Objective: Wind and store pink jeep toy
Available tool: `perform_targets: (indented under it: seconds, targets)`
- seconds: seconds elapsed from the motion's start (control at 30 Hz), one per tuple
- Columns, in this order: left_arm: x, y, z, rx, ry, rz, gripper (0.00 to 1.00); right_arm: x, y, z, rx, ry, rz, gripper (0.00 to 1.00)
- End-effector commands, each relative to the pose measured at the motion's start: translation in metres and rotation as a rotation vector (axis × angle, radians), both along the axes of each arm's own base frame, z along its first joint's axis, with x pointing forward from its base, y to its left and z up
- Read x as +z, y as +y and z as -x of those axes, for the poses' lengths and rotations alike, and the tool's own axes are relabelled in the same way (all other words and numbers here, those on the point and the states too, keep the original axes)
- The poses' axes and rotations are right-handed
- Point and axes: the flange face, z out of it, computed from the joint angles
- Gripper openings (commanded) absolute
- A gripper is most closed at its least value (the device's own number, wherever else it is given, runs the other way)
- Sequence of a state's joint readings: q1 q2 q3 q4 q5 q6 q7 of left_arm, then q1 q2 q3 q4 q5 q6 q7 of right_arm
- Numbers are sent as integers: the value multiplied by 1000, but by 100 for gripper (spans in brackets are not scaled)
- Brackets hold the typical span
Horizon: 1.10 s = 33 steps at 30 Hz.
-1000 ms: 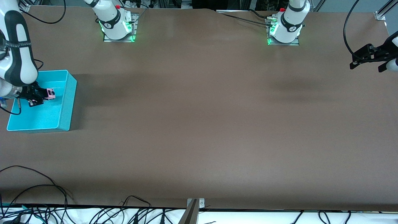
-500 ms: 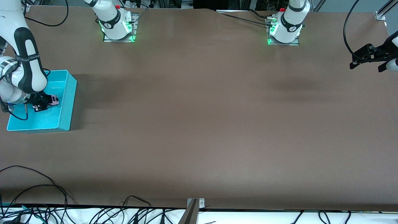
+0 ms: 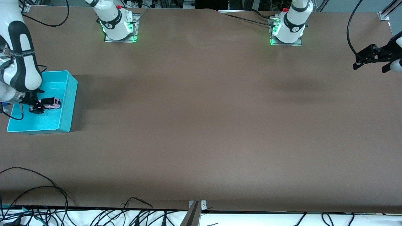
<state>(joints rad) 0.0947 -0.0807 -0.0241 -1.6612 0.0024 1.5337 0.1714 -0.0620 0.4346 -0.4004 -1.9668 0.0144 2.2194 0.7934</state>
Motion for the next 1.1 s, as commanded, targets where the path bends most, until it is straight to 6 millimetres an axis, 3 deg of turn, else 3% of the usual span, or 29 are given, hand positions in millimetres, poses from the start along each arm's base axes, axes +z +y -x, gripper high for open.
perform_targets:
  seconds: [0.0,0.33,0.73,1.07]
  targets:
    - [4,1,-3,10,3,9,100,40,3,2,79,-3,-63,100]
    - [4,1,-2,10,5,9,100,117,6,-26,184,55,-123,100]
    - [4,1,-1,10,12,9,100,222,55,-68,424,20,-176,100]
    - [4,1,-1,10,12,9,100,272,108,-73,608,-49,-181,100]
